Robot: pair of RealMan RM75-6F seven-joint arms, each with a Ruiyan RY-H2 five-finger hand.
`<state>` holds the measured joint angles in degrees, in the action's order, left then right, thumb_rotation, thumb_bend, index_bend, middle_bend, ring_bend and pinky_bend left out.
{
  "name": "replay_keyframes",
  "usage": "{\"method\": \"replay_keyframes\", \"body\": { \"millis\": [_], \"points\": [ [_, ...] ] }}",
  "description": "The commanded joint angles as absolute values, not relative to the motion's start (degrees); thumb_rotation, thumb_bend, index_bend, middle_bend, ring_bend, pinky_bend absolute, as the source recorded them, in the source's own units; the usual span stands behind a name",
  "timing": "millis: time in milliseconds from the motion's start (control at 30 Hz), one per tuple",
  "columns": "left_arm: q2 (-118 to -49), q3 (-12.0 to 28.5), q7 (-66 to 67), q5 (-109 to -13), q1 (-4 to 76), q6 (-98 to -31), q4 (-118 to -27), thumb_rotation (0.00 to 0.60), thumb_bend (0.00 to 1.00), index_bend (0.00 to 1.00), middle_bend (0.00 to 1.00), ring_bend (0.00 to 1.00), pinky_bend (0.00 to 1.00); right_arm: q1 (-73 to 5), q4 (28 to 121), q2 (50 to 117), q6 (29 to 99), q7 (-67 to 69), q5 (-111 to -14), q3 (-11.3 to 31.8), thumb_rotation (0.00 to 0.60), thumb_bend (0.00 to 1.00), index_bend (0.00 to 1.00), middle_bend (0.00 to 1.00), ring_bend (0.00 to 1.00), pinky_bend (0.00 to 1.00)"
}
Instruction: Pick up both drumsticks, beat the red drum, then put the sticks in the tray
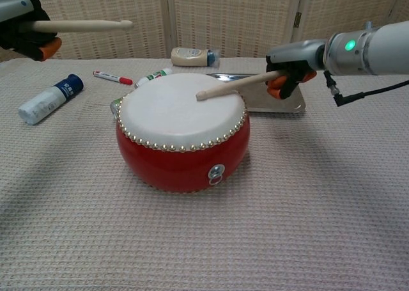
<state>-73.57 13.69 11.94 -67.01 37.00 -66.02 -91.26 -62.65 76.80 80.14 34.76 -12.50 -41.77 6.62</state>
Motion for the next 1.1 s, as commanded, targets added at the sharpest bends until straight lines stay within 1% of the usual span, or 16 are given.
{"method": "replay_keyframes", "body": {
  "millis": [33, 100, 167, 300, 333, 467, 533, 633, 733, 833, 933, 1000, 1033, 1100],
  "points": [
    [-72.98, 13.28, 11.45, -67.77, 36.39, -66.46, -91.69, 0.6, 0.63, 1.0, 1.0, 1.0, 1.0, -60.82, 77.88, 76.68, 35.41, -6.51, -43.81, 11.01, 0.6, 1.0, 1.0, 1.0, 1.0, 1.0],
    [-72.67, 12.99, 11.19, -68.3, 36.02, -66.72, -92.04, 0.6, 0.63, 1.0, 1.0, 1.0, 1.0, -60.32, 76.12, 76.21, 34.34, -4.7, -44.19, 11.67, 0.6, 1.0, 1.0, 1.0, 1.0, 1.0],
    [-72.49, 12.71, 10.91, -68.89, 35.66, -67.06, -92.31, 0.6, 0.63, 1.0, 1.0, 1.0, 1.0, -60.39, 73.14, 76.73, 32.7, -4.43, -44.19, 11.18, 0.6, 1.0, 1.0, 1.0, 1.0, 1.0],
    [-72.28, 12.17, 10.43, -69.86, 34.9, -67.75, -92.88, 0.6, 0.63, 1.0, 1.0, 1.0, 1.0, -61.19, 64.71, 80.63, 29.19, -4.54, -43.69, 9.86, 0.6, 0.99, 1.0, 1.0, 1.0, 1.0],
    [-72.18, 12.13, 10.31, -69.93, 34.78, -67.77, -92.99, 0.6, 0.63, 1.0, 1.0, 1.0, 1.0, -61.42, 62.85, 81.68, 28.38, -4.41, -43.59, 9.74, 0.6, 0.98, 1.0, 1.0, 1.0, 1.0],
    [-71.65, 12.01, 10.11, -70.21, 34.21, -68.17, -93.36, 0.6, 0.63, 1.0, 1.0, 1.0, 1.0, -62.61, 54.14, 86.75, 24.54, -3.64, -43.98, 9.5, 0.6, 0.85, 1.0, 1.0, 1.0, 1.0],
    [-71.37, 11.96, 9.8, -70.21, 33.82, -68.39, -93.6, 0.6, 0.63, 1.0, 1.0, 1.0, 1.0, -63.28, 49.18, 89.69, 22.46, -2.73, -44.21, 9.87, 0.6, 0.81, 1.0, 1.0, 0.99, 1.0],
    [-70.8, 11.77, 9.22, -70.23, 33.32, -68.31, -93.85, 0.6, 0.63, 1.0, 1.0, 1.0, 1.0, -64.27, 42.56, 93.85, 20.07, -1.53, -45.19, 10.52, 0.6, 0.76, 1.0, 0.99, 0.94, 1.0],
    [-70.35, 11.62, 9.02, -70.32, 32.93, -68.32, -93.82, 0.6, 0.63, 1.0, 1.0, 1.0, 1.0, -65.25, 37.1, 97.41, 18.25, -0.32, -46.75, 11.33, 0.6, 0.69, 1.0, 0.93, 0.84, 1.0],
    [-70.1, 11.68, 8.42, -70.29, 32.58, -68.38, -93.72, 0.6, 0.63, 1.0, 1.0, 1.0, 1.0, -66.14, 32.45, 100.25, 16.87, 0.75, -48.39, 12.09, 0.6, 0.65, 0.99, 0.88, 0.78, 0.98],
    [-69.91, 11.76, 7.86, -70.24, 32.36, -68.25, -93.6, 0.6, 0.63, 1.0, 1.0, 1.0, 1.0, -67.01, 28.62, 102.54, 15.8, 1.69, -50.17, 12.76, 0.6, 0.61, 0.91, 0.82, 0.71, 0.91],
    [-69.83, 11.83, 7.58, -70.24, 32.26, -68.23, -93.57, 0.6, 0.63, 1.0, 1.0, 1.0, 1.0, -67.46, 26.87, 103.68, 15.35, 2.46, -51.12, 13.31, 0.6, 0.56, 0.8, 0.74, 0.63, 0.82],
    [-69.8, 11.85, 7.49, -70.28, 32.24, -68.17, -93.55, 0.6, 0.63, 1.0, 1.0, 1.0, 1.0, -67.73, 25.92, 104.31, 15.12, 2.95, -51.79, 13.64, 0.6, 0.54, 0.76, 0.71, 0.6, 0.79],
    [-69.75, 11.82, 7.45, -70.4, 32.2, -68.07, -93.58, 0.6, 0.63, 1.0, 1.0, 1.0, 1.0, -68.08, 24.64, 105.16, 14.91, 3.56, -52.84, 14.01, 0.6, 0.48, 0.64, 0.61, 0.49, 0.67]
  ]
}}
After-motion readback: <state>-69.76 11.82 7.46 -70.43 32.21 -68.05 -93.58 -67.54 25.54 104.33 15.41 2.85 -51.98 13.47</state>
